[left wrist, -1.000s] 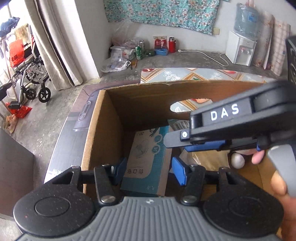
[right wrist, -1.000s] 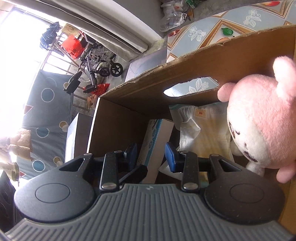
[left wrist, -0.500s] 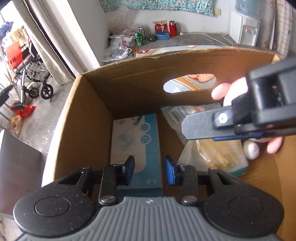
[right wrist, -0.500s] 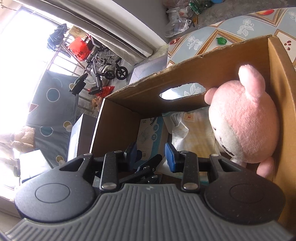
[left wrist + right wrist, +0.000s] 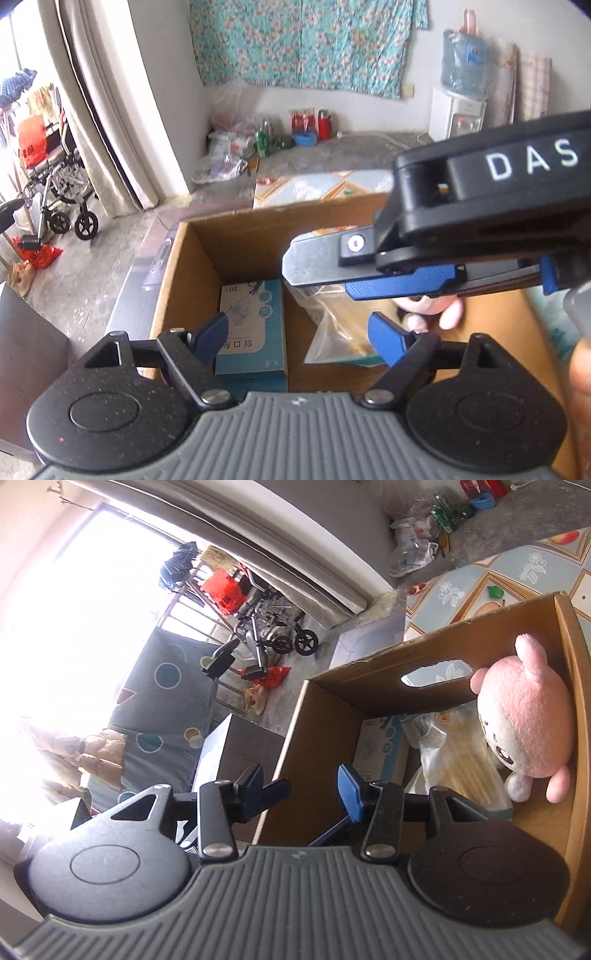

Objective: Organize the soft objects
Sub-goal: 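Withdraw both tools from the box back over the packages, then close the right gripper on the blue wet-wipes pack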

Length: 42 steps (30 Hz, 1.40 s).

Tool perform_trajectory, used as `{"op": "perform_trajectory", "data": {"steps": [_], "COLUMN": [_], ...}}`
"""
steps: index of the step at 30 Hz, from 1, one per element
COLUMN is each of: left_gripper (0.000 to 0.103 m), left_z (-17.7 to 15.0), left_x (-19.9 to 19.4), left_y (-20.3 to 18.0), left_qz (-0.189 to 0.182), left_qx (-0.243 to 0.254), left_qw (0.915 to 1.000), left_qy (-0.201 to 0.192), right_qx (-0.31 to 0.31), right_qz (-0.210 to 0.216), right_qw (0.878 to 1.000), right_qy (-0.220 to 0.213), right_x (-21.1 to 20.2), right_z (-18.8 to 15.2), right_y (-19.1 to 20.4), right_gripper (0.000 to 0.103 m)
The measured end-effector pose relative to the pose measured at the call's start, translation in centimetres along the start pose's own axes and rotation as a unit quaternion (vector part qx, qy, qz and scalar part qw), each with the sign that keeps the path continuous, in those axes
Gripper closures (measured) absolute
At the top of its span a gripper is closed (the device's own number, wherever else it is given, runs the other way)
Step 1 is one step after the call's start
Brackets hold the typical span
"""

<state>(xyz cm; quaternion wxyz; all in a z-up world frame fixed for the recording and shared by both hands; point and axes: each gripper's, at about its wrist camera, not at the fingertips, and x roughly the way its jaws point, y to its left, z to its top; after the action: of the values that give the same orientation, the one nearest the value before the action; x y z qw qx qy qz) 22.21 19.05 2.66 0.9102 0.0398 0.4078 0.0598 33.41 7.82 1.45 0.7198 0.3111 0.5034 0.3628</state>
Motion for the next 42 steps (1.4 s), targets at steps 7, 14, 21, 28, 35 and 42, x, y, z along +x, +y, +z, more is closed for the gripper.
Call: {"op": "perform_trajectory", "data": {"steps": [7,14,21,28,35,42], "left_gripper": [0.015,0.013,0.013,0.014,0.025,0.029], "left_z": [-1.0,-2.1,-2.1,0.1,3.6,7.4], "left_x": [-6.5,-9.3,-9.4,-6.7,-1.6,4.3], "left_y": [-2.0,-7.8,-15.2,-22.8,-26.2,-26.2], "left_qz": [-0.062,-0.122,-0.187,-0.207,-0.193,-0.187], "left_qx": [-0.028,-0.007,-0.002,0.024,0.042,0.001], "left_qw": [0.9961,0.9893,0.9797,0.976,0.9803,0.98], "left_qy": [-0.056,-0.08,-0.072,-0.062,-0.007,0.068], "right_qx": [-0.036,-0.061,-0.048,-0.039,-0.049,-0.072], "right_qz": [0.0,-0.077,-0.144,-0.222,-0.257,-0.275], "right_qw": [0.998,0.987,0.973,0.953,0.944,0.947], "right_qy": [-0.053,-0.13,-0.176,-0.201,-0.204,-0.153], "right_x": [-9.1,-19.6,-28.0,-33.2,-33.8,-30.7], "right_z": [-3.3,-7.1,-9.1,-8.6,-6.6,-4.2], "right_y": [1.8,0.0,-4.6,-10.2,-15.7,-19.7], "right_gripper": [0.054,0.049,0.043,0.041,0.041,0.041]}}
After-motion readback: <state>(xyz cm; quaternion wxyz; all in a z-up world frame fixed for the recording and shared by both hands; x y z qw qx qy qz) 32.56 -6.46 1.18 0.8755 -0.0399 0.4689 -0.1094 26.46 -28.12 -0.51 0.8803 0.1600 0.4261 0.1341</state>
